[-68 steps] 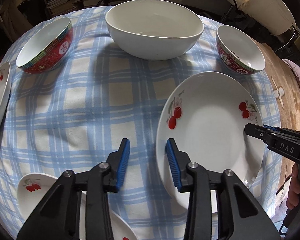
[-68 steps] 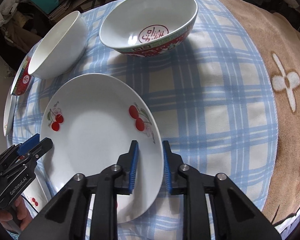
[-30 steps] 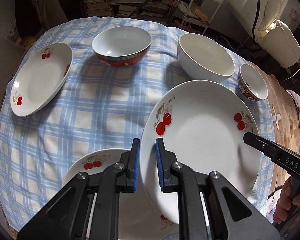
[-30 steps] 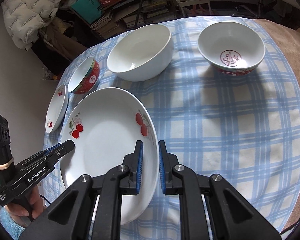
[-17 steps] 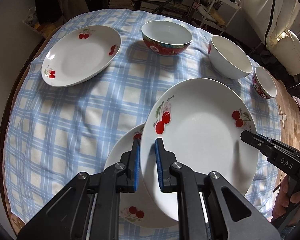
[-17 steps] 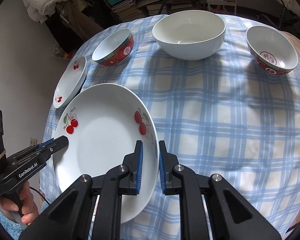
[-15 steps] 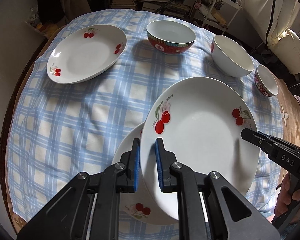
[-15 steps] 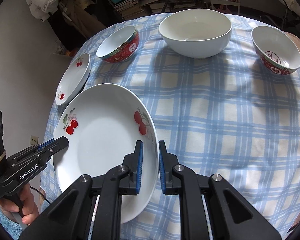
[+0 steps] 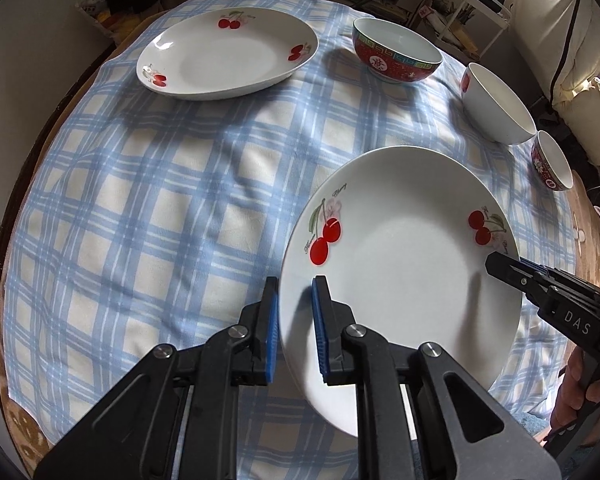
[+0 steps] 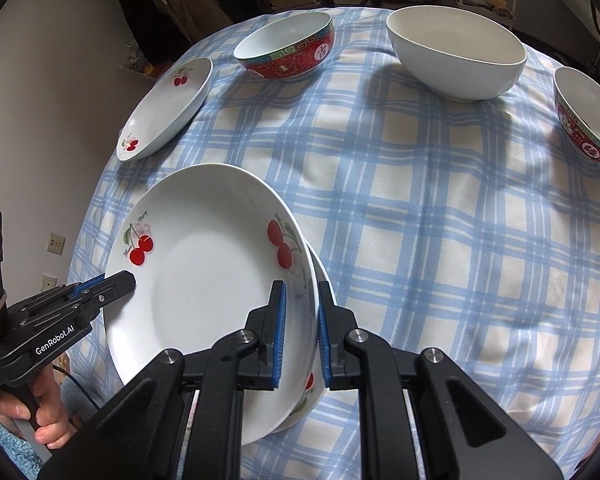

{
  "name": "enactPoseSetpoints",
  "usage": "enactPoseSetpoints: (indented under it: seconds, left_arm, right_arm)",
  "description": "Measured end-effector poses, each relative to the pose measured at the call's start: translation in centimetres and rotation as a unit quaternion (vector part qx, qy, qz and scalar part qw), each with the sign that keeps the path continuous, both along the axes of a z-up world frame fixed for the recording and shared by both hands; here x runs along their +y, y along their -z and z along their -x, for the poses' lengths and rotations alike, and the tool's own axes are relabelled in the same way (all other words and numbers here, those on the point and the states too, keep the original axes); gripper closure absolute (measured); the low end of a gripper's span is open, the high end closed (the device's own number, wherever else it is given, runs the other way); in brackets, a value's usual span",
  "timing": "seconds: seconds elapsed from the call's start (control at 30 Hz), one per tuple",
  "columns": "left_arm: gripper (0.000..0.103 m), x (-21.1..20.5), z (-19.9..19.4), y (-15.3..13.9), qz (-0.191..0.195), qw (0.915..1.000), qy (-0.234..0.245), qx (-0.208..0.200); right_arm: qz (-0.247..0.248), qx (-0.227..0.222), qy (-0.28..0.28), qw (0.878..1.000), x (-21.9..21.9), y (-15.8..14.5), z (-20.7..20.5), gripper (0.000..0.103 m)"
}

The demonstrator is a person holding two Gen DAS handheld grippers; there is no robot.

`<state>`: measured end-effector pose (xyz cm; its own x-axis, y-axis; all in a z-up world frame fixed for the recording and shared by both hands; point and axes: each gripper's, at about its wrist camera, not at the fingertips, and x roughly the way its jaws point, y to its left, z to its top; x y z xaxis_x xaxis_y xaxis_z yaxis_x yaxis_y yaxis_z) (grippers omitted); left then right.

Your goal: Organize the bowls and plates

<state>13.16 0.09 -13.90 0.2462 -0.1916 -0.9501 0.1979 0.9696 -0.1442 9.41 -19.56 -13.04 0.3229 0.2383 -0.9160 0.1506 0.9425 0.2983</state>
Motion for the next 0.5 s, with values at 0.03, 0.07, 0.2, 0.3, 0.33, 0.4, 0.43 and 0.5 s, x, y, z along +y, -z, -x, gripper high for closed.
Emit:
enactPoseSetpoints:
  seconds: [0.03, 0.07, 0.2, 0.3, 0.33, 0.4, 0.43, 0.5]
  left_arm:
    - [0.087, -0.1, 0.1, 0.1, -0.002, 1.0, 0.002, -0.001]
    - [0.087, -0.1, 0.1, 0.2, -0.002, 1.0, 0.003, -0.002]
    - [0.087, -0.2, 0.1, 0.2, -0.005, 1.0, 0.006, -0.006]
    - [0.087, -0.3, 0.1, 0.4, -0.009, 0.9999, 0.006, -0.008]
    - [0.087, -0.2, 0.1, 0.5, -0.009, 0.9999, 0.006, -0.005]
    - [0.087, -0.1, -0.1, 0.8, -0.006, 1.0, 0.003, 0.001]
    - [0.087, 0.0, -0.1, 0.9, -0.004, 1.0, 0.001, 0.003]
    - [0.087, 0.1, -0.1, 1.0, -0.005, 1.0, 0.0, 0.005]
  right_arm:
    - [0.001, 0.002, -0.001, 1.0, 0.0, 0.1, 0.1, 0.087]
    - [0.0, 0.004, 0.0, 1.0, -0.1, 0.3, 0.1, 0.087]
    - [0.005, 0.011, -0.003, 1.0, 0.0, 0.8, 0.2, 0.087]
    - [0.009, 0.015, -0.005, 1.0, 0.1, 1.2, 0.1, 0.087]
    - [0.01, 0.016, -0.007, 1.0, 0.2, 1.3, 0.1, 0.087]
    - [0.012, 0.017, -0.009, 1.0, 0.4, 1.4, 0.1, 0.087]
    - [0.015, 0.018, -0.01, 1.0, 0.5, 1.4, 0.1, 0.087]
    - [0.023, 0.019, -0.015, 0.999, 0.7, 1.4, 0.1, 0.087]
